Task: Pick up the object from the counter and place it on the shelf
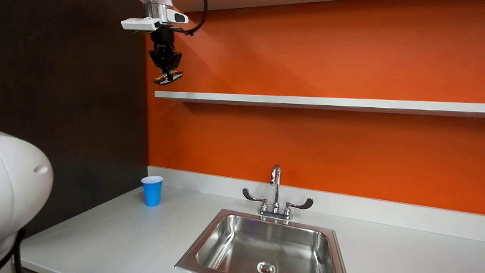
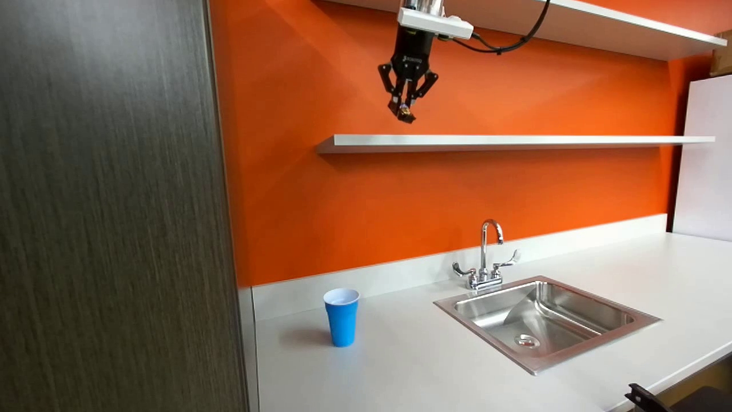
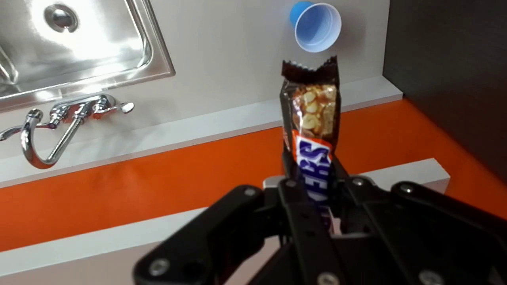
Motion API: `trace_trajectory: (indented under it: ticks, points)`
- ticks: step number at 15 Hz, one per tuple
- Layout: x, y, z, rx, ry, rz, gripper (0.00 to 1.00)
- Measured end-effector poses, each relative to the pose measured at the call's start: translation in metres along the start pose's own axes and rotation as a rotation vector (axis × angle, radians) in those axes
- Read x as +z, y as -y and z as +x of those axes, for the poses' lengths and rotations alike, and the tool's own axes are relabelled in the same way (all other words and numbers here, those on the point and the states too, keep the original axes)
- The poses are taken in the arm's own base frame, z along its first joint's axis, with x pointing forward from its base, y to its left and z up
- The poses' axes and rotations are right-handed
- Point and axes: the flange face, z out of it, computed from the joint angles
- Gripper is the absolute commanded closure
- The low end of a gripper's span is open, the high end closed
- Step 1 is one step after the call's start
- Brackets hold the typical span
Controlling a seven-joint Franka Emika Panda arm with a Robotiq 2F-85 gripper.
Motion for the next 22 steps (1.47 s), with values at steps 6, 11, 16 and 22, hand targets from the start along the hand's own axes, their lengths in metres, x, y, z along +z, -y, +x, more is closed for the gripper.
trace_trajectory:
  ticks: [6, 11, 16, 22]
  points:
    - [0.007, 0.006, 0.046, 0.011, 0.009, -0.035, 0.95]
    - [0.026, 0.005, 0.081, 0.027, 0.034, -0.043, 0.95]
    - [0.045, 0.005, 0.107, 0.039, 0.043, -0.044, 0.95]
    - [0.06, 0.009, 0.125, 0.046, 0.054, -0.041, 0.56]
